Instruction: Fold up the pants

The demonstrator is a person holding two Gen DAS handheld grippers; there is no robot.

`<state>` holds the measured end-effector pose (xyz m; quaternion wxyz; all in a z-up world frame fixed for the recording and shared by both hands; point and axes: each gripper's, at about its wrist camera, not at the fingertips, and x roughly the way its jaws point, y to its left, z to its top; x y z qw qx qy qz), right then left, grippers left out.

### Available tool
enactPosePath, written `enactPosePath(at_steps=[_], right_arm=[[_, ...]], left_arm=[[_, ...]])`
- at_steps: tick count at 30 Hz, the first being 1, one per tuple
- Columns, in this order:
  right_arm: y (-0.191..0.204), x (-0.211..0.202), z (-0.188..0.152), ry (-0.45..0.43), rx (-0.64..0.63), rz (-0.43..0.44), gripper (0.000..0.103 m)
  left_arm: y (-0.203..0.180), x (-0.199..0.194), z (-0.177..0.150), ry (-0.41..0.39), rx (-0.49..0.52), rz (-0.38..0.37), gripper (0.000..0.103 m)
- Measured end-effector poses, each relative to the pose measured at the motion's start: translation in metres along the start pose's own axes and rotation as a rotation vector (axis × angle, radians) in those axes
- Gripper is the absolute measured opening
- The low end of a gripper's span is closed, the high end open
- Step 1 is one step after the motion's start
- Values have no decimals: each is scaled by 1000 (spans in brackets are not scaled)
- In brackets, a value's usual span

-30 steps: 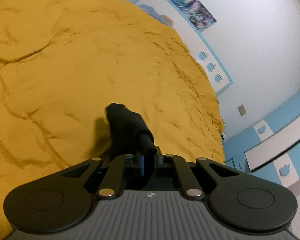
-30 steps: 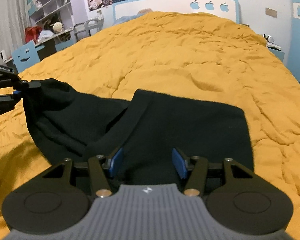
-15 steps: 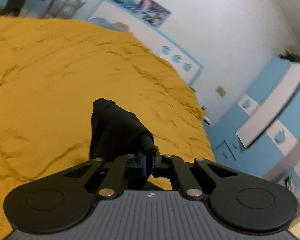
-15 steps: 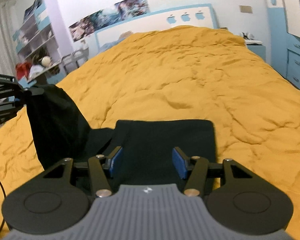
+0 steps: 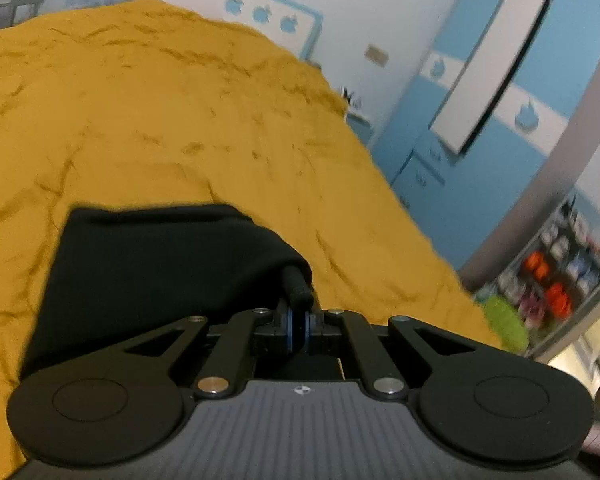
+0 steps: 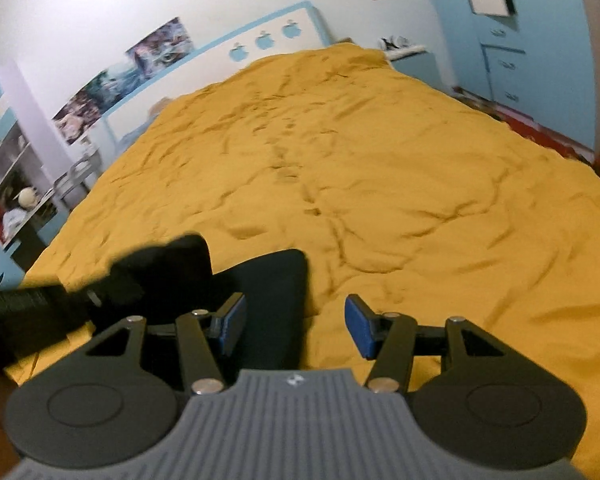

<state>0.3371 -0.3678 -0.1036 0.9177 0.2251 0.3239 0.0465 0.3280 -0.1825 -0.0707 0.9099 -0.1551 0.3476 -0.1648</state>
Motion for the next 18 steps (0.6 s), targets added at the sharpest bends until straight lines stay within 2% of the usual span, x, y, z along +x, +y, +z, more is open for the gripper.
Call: enactPosePath(at_steps=[2,4,6,7,10,12,13,14,15,18], right_arm=[[-4,5,1,19,15,11,52],[-3,13,1,47,22,37,52],[-2,23,1,90,33,79,52],[-1,29,0,108,37,97,52],[6,40,-1,125,32,115,53],[11,46,-1,128,27,126,53],[13,49,0,127,24,137,53],[15,52,1,127,23,149,53],[18,56,1,129,24,162,53],[24,66,4,136,29,190,53]], left_arm=[[-6,10,-10,46,20,-3,5],[-9,20,-20,133,40,-32,6],[-3,25,-30,235,61,-73,19],[2,22,-31,261,56,-88,26],[26,-10,-29,228,29,-123,33],[47,-36,-25,160,-3,-132,46],[58,-48,-20,120,-19,-128,57],[70,-59,-15,80,-29,-115,63],[82,-65,-9,55,-33,-93,65],[105,-63,13,50,-39,-15,65]])
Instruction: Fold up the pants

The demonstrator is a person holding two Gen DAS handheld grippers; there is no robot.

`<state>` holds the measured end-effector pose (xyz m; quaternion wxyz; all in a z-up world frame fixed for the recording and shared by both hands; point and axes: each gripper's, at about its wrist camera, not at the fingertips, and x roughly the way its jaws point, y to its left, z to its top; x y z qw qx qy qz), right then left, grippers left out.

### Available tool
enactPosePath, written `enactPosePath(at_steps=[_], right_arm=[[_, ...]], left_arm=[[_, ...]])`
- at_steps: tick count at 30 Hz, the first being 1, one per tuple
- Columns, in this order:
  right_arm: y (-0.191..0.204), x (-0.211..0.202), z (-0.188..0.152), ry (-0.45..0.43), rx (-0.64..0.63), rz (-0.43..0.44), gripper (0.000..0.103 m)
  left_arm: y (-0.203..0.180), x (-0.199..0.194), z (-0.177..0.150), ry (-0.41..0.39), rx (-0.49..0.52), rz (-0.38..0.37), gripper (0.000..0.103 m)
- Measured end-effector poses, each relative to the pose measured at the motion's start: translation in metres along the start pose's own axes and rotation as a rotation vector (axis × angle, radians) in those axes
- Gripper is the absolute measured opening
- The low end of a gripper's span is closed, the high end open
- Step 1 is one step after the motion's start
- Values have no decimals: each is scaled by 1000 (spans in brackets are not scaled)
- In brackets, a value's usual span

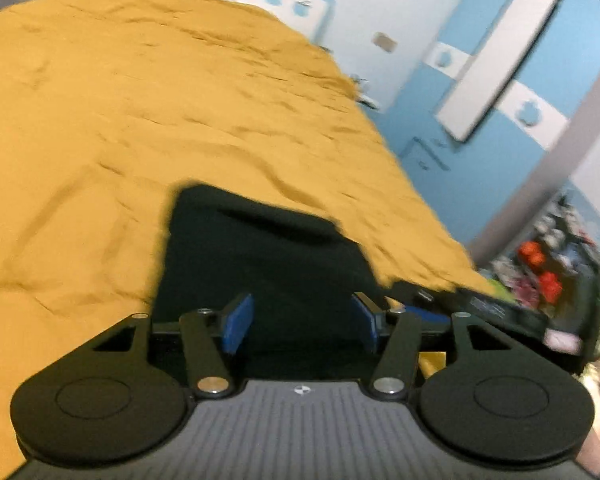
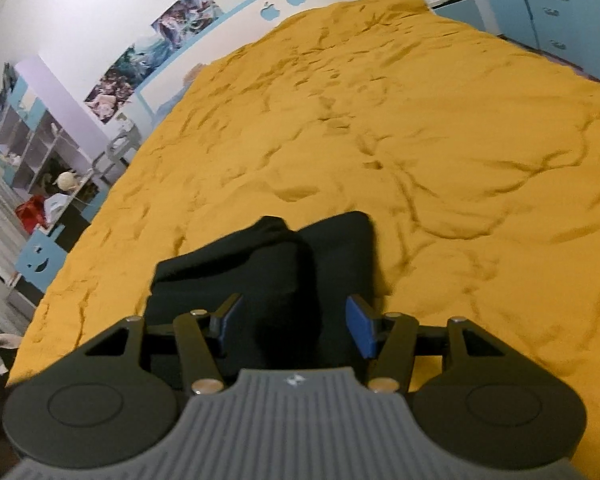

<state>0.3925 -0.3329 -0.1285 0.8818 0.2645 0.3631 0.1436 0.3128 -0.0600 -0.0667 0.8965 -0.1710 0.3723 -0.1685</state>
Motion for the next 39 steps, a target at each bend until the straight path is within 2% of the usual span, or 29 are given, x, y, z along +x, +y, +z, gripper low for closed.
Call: enactPosePath(at_steps=[2,5,8,11,13,15,17,18,19,21,23,24,26,30,31,32,33,39], right_arm=[[4,6,2,20,-6,28,54],[9,13,-1,68,-44,15,54],[4,9,-3,62,-33,-17,51],[-1,-2,-2,11,-9,1,50],[-2,-4,0,10,4,24,50],[-1,-5,1,15,10,4,49],[-4,-12,-1,14,44,-16,40],[-6,-18,-4,15,80,-1,39],[-7,-24,-7,16,108,28,38],[-5,-31,-14,16,136,59,37],[1,-25,-23,46,150,71,36],[6,-18,-28,67,155,75,36],[11,-7,-34,77,170,64,36],[8,8,-38,26,259,31,35],[7,11,-38,13,280,33,26],[6,14,-37,12,285,26,10],[4,15,-38,8,301,26,2],[-3,-3,-39,-1,358,115,0]], left_arm=[[3,7,19,-4,39,23,65],[-21,32,50,42,250,33,64],[-51,61,68,91,469,25,63],[-69,93,72,176,616,12,58],[-77,111,71,212,705,14,57],[-82,123,66,249,772,10,53],[-85,134,59,278,836,10,52],[-85,136,56,282,861,3,51],[-83,137,55,286,872,-6,51],[-80,142,55,307,867,-31,44],[-77,148,58,341,847,-59,29],[-76,151,59,353,840,-69,25],[-76,157,61,384,834,-85,9],[-76,166,68,427,820,-115,1],[-77,172,71,433,813,-120,0],[-76,172,72,433,809,-123,0],[-75,172,74,430,807,-127,0],[-74,169,83,362,780,-104,0]])
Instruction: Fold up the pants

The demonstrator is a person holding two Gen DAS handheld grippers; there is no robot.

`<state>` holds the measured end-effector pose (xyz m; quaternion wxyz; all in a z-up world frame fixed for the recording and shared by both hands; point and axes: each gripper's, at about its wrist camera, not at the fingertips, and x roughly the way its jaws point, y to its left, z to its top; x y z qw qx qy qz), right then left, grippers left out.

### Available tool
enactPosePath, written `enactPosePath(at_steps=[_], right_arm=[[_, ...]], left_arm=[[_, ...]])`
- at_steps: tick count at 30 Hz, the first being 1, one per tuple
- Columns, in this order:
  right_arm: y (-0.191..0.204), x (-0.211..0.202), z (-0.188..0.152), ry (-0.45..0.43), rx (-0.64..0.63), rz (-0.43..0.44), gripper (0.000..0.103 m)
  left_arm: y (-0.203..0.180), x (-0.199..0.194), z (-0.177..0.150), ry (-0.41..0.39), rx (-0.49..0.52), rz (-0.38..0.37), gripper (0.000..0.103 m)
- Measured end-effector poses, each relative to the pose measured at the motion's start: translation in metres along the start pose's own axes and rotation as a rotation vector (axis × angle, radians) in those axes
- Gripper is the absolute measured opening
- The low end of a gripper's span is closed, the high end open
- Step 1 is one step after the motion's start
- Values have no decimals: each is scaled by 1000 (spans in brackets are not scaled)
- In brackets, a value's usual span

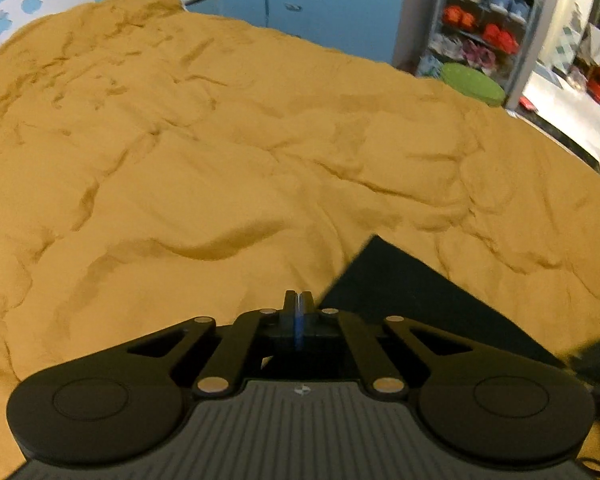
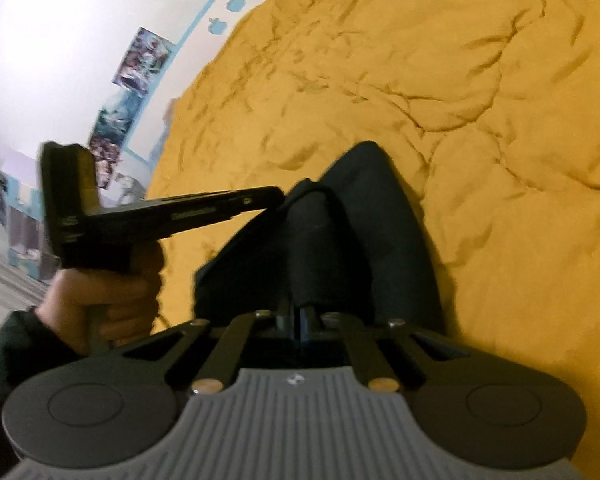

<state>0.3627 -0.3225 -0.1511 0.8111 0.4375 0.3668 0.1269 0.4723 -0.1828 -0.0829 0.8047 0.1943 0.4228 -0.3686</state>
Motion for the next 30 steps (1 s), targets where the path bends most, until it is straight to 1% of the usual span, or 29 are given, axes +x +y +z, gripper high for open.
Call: enactPosePath(at_steps=[3,5,6,7,8,9,10,11,13,14,16,18,20,21,22,23,24,26,30], right_arm=[[-2,-12,-7,12,14,10,0],[-6,-18,-11,13,16,-4,0],[-9,-18,-13,17,23,-9,0],[-10,-18,-14,18,24,-9,0],[-9,-18,-15,17,16,-9,0],[-6,-17,-14,15,1,-9,0],[-5,-17,-14,12,-9,-10,0],[-4,-16,-14,13,-15,-9,0],[-5,-15,-14,18,-14,-9,0],[-6,-15,-14,20,-12,-9,0],[-7,-16,-14,24,-7,-8,0],[-7,-16,-13,29,-8,-6,0],[-6,-17,-13,33,-13,-5,0],[-6,-16,-13,35,-12,-4,0],[-7,-14,-11,36,-10,-4,0],[-8,-14,-11,37,-9,-4,0],[-9,-14,-11,38,-6,-4,0],[-9,-13,-10,40,3,-1,0],[-9,-14,-10,35,8,4,0]], left_arm=[[6,0,3,-5,-27,16,0],[9,0,4,3,-35,12,0],[12,-1,4,10,-41,-5,0],[14,-2,4,24,-47,-45,0],[14,-5,4,18,-48,-91,3],[14,-9,4,-2,-42,-109,6],[12,-12,4,-13,-29,-120,21],[10,-14,5,-17,-7,-131,32],[5,-15,8,-13,36,-144,39],[2,-13,9,1,59,-160,41],[0,-7,11,34,81,-199,43],[-2,0,12,61,95,-215,43],[-2,9,13,95,102,-233,43],[-2,12,13,111,99,-243,41],[0,16,14,130,94,-270,31],[2,18,15,141,85,-298,1],[3,19,15,145,76,-320,1],[5,16,16,107,81,-293,0],[16,9,17,27,14,-257,0]])
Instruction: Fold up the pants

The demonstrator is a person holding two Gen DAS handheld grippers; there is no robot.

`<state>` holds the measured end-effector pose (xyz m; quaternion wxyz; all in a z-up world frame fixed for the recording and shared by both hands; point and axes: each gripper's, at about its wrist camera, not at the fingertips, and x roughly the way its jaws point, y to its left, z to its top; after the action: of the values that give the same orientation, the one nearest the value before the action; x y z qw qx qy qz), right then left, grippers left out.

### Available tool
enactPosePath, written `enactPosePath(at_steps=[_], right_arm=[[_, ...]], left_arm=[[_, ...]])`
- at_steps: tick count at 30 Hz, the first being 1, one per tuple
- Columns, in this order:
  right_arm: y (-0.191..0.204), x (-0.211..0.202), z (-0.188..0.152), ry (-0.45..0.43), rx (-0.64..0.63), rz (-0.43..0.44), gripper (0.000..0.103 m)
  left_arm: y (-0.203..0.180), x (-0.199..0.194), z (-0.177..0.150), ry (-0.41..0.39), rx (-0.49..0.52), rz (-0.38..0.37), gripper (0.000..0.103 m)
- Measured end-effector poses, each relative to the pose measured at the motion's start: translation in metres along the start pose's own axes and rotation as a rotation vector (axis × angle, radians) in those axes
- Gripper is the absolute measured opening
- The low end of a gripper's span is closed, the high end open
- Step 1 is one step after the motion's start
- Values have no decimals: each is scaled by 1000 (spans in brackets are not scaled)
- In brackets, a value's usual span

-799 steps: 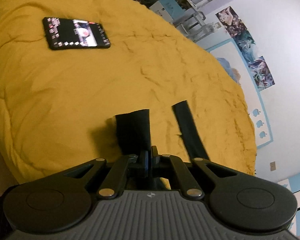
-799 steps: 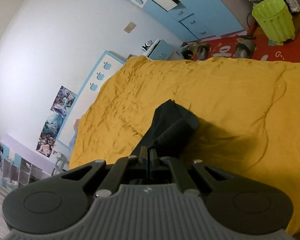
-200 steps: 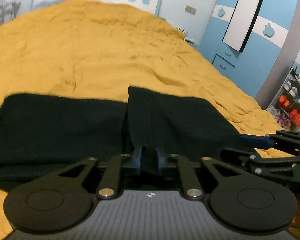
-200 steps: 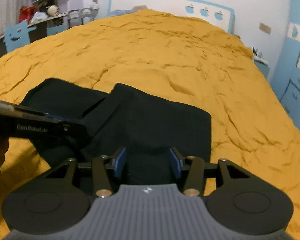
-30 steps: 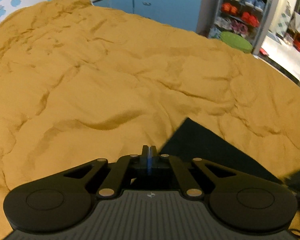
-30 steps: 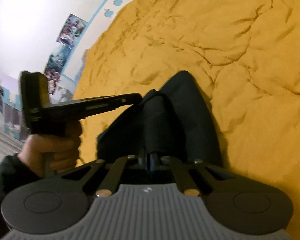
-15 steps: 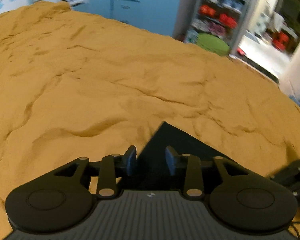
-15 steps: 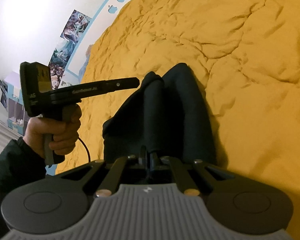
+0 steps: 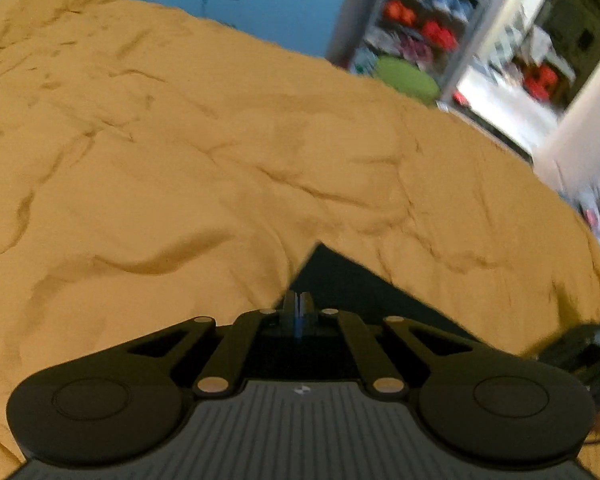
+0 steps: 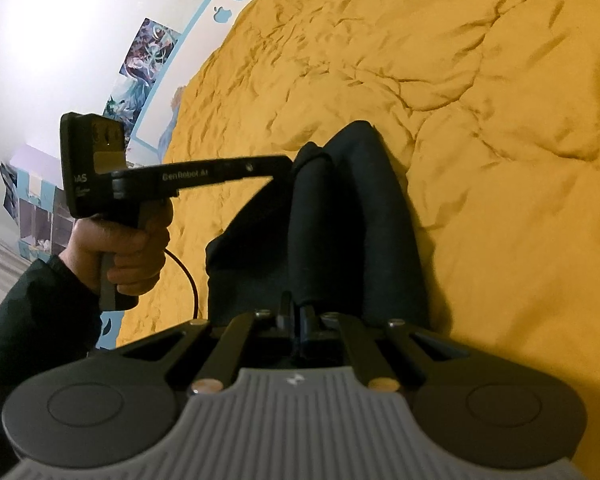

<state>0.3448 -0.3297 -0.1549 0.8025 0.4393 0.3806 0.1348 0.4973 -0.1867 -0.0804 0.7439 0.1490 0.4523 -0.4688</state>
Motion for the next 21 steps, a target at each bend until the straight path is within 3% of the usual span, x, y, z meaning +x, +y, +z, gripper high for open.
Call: enactPosePath(at_steps=[5,7,9,11,15,17,18,19,21], right_arm=[[-4,-1,-1,4,8,6,0],[-3,-1,-1,4,9,5,0],[-3,0,0,4,8,6,0],[-3,0,-1,4,8,5,0],[-2,0,-1,3,7,6,0],[-2,0,-1,4,8,7,0],[-2,0,-1,5,8,8,0],[-2,0,-1,5,8,8,0],[-3,-1,0,6,10,10,0]], left_arm=[[14,-10,3,-39,-65,8,0],[18,-11,2,-8,-91,-60,0],[15,-11,0,25,-99,-133,18],[8,-10,-1,32,-59,-127,48],[7,2,0,67,-44,-113,55],[8,10,1,86,-43,-74,49],[10,13,1,97,-52,-75,36],[13,13,1,104,-54,-90,4],[13,11,0,76,-46,-95,0]])
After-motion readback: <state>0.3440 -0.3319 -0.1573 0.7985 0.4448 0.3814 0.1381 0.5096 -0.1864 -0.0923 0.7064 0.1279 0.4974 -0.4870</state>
